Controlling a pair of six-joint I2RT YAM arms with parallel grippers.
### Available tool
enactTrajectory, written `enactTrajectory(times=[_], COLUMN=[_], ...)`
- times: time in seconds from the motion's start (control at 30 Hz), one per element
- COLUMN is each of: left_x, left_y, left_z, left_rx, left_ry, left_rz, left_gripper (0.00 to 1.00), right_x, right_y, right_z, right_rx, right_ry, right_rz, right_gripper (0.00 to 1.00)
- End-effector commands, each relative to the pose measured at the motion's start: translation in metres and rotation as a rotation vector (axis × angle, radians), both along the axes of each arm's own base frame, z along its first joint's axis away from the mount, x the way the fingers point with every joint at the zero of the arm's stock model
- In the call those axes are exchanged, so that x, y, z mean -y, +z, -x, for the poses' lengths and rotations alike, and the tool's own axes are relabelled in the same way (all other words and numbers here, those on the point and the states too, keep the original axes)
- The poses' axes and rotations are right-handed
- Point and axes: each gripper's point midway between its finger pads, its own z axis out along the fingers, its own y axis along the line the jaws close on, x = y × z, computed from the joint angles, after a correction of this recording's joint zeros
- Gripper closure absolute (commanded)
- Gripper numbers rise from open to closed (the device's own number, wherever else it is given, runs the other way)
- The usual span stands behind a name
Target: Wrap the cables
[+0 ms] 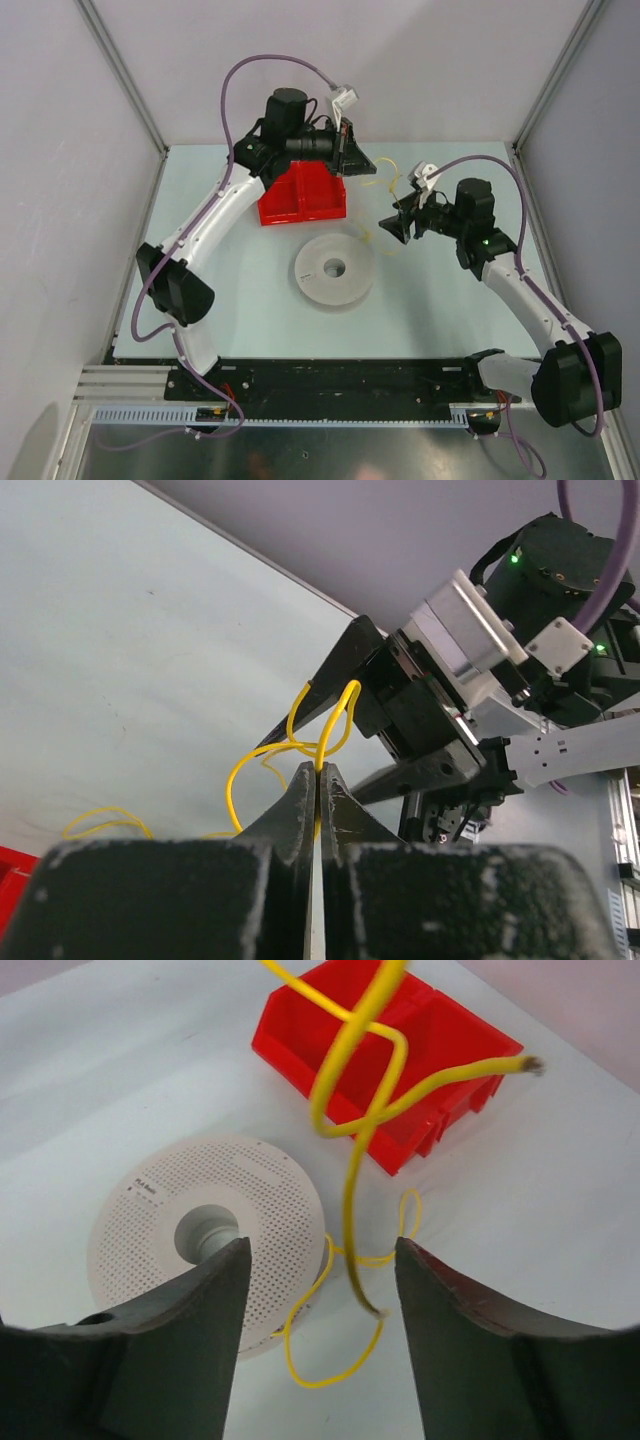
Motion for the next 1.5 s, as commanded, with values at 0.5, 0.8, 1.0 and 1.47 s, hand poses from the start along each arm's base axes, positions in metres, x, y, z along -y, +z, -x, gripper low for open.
enactTrajectory(times=[0.5, 0.8, 1.0, 1.47], left_x=[-0.013, -0.019, -0.039, -0.038], left_y=[0.038, 0.024, -0.04, -0.058], left_z=[0.023, 0.026, 0.013, 0.048], left_rx=[0.068, 0.093, 0.157, 0.311], left_ry=[-0.053, -0.064, -0.012, -0.183], left_rz=[0.065, 0.038, -0.098, -0.159], left_gripper=[1.0, 1.0, 1.0, 1.0], right_x=[0.021, 0.015, 0.022, 0.067], right_y=[-0.022, -0.023, 0.038, 0.034], right_z=[-0.013, -0.022, 0.006, -0.028], right_rx=[0.027, 0.031, 0.168, 0.15], right_ry=[0.006, -0.003, -0.012, -0.135], right_rz=[-0.039, -0.056, -0.116, -0.094], right_gripper=[0.11, 0.86, 1.0, 1.0])
